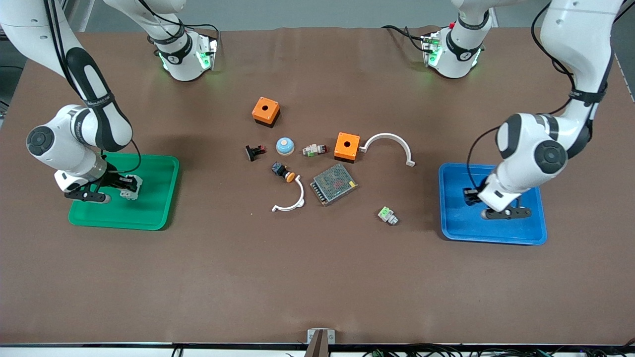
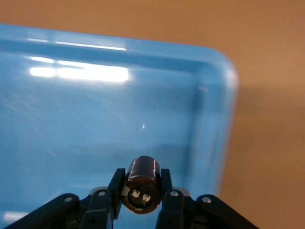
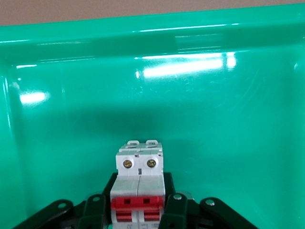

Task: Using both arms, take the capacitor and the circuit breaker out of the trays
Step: 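Carry the breaker and capacitor out of the trays toward the parts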

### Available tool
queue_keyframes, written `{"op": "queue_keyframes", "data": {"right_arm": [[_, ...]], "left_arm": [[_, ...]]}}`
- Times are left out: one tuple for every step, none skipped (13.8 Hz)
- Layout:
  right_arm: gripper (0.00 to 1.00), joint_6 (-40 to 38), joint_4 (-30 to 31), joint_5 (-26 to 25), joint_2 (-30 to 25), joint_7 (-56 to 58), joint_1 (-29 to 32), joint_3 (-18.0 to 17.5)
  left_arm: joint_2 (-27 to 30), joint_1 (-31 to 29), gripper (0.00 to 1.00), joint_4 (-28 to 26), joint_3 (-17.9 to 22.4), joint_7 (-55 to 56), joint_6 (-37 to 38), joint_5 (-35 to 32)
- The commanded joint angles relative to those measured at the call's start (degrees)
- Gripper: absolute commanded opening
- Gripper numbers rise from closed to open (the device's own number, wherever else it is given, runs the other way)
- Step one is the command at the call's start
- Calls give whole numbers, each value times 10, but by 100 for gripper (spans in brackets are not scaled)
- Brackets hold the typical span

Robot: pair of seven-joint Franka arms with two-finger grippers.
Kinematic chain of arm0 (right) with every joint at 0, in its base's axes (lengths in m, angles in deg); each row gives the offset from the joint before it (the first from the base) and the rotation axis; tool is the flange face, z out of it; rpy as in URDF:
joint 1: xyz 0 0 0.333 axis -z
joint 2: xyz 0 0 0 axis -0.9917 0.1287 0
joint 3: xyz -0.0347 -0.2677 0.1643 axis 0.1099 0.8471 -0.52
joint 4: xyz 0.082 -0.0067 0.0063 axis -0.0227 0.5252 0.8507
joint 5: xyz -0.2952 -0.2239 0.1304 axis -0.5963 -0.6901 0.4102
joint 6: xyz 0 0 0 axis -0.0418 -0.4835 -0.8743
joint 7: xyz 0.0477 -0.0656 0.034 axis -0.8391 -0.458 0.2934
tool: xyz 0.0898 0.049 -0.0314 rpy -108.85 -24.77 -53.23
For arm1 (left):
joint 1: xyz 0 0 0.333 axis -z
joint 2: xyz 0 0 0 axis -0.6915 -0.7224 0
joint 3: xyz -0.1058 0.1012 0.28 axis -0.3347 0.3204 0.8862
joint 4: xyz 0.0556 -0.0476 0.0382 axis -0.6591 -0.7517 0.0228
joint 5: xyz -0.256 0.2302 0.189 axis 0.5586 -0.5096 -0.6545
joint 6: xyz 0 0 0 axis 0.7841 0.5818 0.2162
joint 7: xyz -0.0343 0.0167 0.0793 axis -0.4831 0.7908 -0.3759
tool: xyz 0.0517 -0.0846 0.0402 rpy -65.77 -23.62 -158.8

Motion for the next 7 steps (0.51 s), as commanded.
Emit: {"op": "queue_keyframes", "data": {"right_arm": [[0,-3,8,11,-10,2,-1,-4],[0,-31,0,11,-22,0,-15,-4],[0,-83,-25,11,-42,-10,-30,-4],[0,-158,-55,10,-58,-29,-40,-4],[0,-226,-91,10,-69,-53,-55,-5],[1,-266,-112,9,-82,-64,-82,-5],[1,-280,-118,9,-96,-75,-110,-5]], "left_arm": [[31,0,1,-11,-45,79,36,-6],[32,0,2,-14,-62,106,42,-6],[31,0,2,-17,-76,132,42,-6],[30,1,4,-25,-89,159,42,-6],[28,2,3,-27,-102,186,41,-6],[27,7,3,-29,-116,216,41,-6],[25,19,3,-31,-121,248,40,-9]]}}
